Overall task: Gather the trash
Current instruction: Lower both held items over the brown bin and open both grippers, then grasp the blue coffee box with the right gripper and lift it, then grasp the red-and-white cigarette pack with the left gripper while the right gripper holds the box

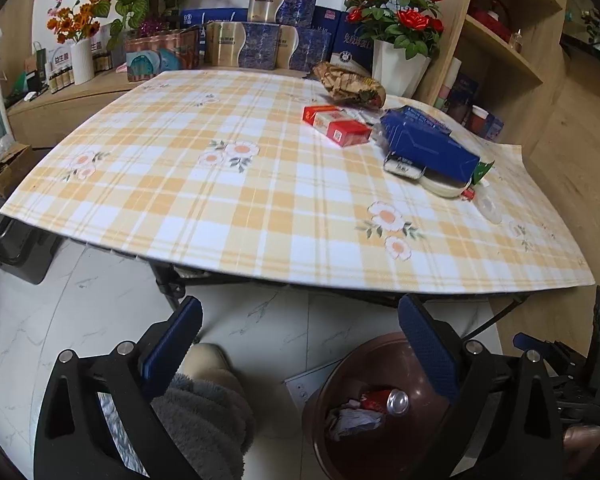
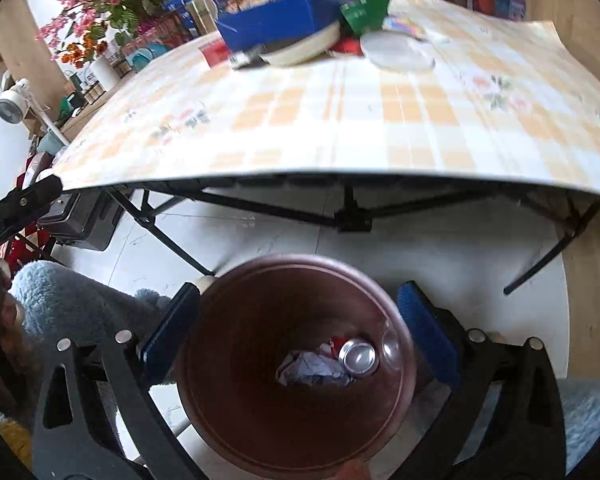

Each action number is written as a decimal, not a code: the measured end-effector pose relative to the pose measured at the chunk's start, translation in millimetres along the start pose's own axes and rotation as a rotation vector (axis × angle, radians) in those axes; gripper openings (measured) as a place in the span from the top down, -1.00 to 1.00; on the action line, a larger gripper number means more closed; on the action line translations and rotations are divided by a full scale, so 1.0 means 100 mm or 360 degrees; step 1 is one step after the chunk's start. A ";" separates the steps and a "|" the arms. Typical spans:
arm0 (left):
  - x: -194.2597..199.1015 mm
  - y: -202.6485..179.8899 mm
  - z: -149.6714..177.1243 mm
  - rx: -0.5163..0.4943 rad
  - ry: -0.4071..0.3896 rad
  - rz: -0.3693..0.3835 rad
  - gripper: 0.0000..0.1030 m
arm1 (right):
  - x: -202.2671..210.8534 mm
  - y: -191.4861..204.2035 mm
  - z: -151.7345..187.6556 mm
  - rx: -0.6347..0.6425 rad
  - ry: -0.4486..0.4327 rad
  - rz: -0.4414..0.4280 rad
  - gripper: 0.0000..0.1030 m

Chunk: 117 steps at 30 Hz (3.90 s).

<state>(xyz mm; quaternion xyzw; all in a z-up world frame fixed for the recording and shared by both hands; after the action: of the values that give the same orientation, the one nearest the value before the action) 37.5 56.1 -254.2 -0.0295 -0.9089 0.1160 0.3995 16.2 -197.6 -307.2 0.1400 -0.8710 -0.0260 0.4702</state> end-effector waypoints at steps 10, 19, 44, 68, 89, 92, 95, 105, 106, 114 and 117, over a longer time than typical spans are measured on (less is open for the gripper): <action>0.05 -0.20 -0.44 -0.0081 -0.0069 0.0054 -0.87 | 0.25 -0.02 -0.43 0.0109 -0.0105 0.0004 -0.89; 0.07 -0.28 -0.86 -0.0056 -0.0112 0.0085 -0.87 | 0.38 -0.21 -1.07 0.0272 -0.0142 0.0302 -0.89; -0.39 -0.12 -1.06 0.0073 0.0018 0.0099 -0.87 | -1.01 0.31 -2.21 0.1237 0.0087 0.0831 -0.78; -0.43 -0.35 -1.07 0.0136 0.0093 0.0214 -0.86 | 0.74 -0.45 -3.10 0.0280 -0.0476 0.0143 0.17; -1.85 -0.39 -1.87 0.0714 0.0428 0.0024 -0.66 | 1.07 -1.29 -2.61 0.0310 -0.0497 0.0382 0.17; -2.05 -0.43 -1.99 0.0689 0.0411 -0.0108 -0.66 | 1.07 -1.33 -2.60 0.0315 -0.0510 0.0384 0.17; -2.22 -0.46 -2.06 0.0668 0.0412 -0.0218 -0.66 | 1.09 -1.38 -2.59 0.0304 -0.0527 0.0381 0.17; -2.40 -0.59 -2.14 0.0420 0.0385 -0.0451 -0.16 | 1.11 -1.42 -2.54 0.0308 -0.0537 0.0395 0.17; -2.41 -0.61 -2.14 0.0399 0.0397 -0.0427 -0.16 | 1.11 -1.41 -2.54 0.0306 -0.0538 0.0396 0.17; -2.04 -0.54 -2.14 0.0351 0.0317 -0.0284 -0.13 | 1.20 -1.33 -2.45 0.0277 -0.0556 0.0373 0.17; -1.76 -0.58 -2.12 0.0275 0.0261 -0.0199 -0.13 | 1.27 -1.27 -2.42 0.0268 -0.0570 0.0353 0.17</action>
<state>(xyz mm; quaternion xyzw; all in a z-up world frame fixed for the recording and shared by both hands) 314.8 14.3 -228.5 0.0525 -0.8598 0.1659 0.4801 177.7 -332.3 -91.6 0.0753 -0.9497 0.0743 0.2947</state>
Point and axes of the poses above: each gripper's, at about its wrist camera, not at the fingertips, and x roughly against the way its jaws point, y to its left, z to its underside, the point moved 5 cm from there along -x, roughly the way its jaws point, and after that the axes turned 6 degrees about x, right-handed, at the moved point
